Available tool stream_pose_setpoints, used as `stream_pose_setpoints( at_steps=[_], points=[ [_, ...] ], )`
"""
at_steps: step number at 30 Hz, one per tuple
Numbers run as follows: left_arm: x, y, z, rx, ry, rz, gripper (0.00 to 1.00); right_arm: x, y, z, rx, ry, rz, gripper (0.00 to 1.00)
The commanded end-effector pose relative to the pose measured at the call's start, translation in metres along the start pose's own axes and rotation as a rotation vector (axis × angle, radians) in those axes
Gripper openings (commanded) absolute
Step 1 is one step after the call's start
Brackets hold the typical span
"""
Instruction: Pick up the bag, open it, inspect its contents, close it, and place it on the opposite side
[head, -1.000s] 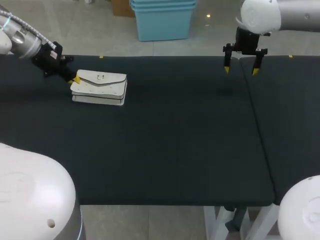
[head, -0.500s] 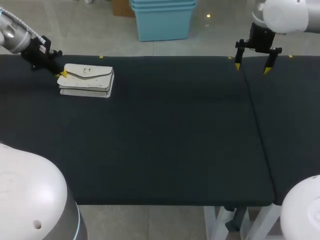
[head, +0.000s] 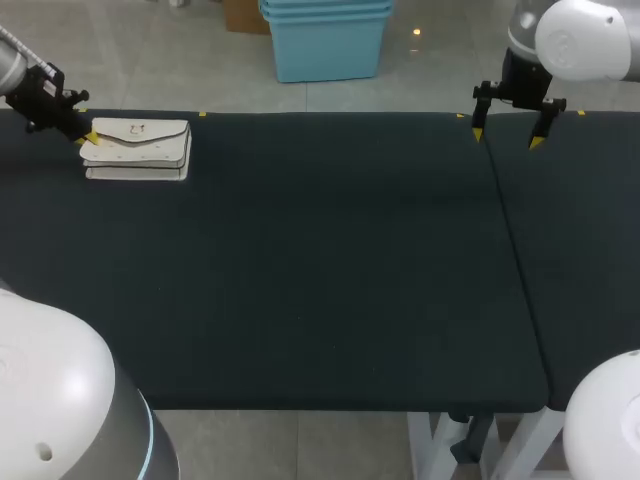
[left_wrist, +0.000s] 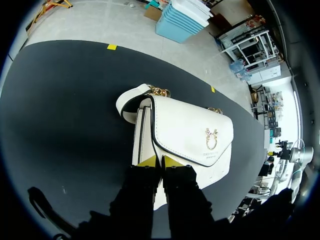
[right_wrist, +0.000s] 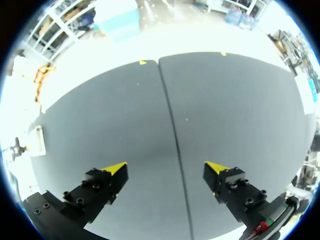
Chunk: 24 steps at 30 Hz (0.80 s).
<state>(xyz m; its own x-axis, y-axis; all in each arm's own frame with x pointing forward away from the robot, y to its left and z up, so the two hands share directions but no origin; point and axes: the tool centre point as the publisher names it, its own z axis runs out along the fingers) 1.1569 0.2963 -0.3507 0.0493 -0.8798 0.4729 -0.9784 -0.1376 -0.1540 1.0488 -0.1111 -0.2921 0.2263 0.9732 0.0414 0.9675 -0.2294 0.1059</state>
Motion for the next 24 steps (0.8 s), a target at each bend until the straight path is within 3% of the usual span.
stream_pose_setpoints(
  at_steps=[1,8,9,10,11,16,24],
  points=[
    [-0.015,-0.014,0.001,-0.100,0.025,-0.003,0.00,0.000,-0.001,-0.001,-0.001,-0.003,0.001,1.00],
    [-0.019,-0.018,0.003,-0.114,0.021,-0.001,0.00,0.000,-0.001,-0.001,-0.001,-0.003,0.001,1.00],
    [-0.019,-0.018,0.002,-0.112,0.020,-0.002,0.24,0.000,-0.001,-0.001,-0.001,-0.003,0.001,1.00],
    [-0.018,-0.018,-0.001,-0.110,0.020,-0.002,0.84,0.000,-0.001,-0.001,-0.001,-0.003,0.001,1.00],
    [-0.018,-0.017,-0.003,-0.108,0.018,-0.002,1.00,0.000,-0.001,-0.001,-0.001,-0.003,0.001,1.00],
    [-0.015,-0.012,-0.022,-0.079,0.007,-0.006,1.00,0.000,-0.001,-0.001,-0.001,-0.003,0.001,1.00],
    [0.009,0.018,-0.058,-0.041,-0.057,-0.026,1.00,0.000,-0.001,-0.001,-0.001,-0.003,0.001,1.00]
  ],
)
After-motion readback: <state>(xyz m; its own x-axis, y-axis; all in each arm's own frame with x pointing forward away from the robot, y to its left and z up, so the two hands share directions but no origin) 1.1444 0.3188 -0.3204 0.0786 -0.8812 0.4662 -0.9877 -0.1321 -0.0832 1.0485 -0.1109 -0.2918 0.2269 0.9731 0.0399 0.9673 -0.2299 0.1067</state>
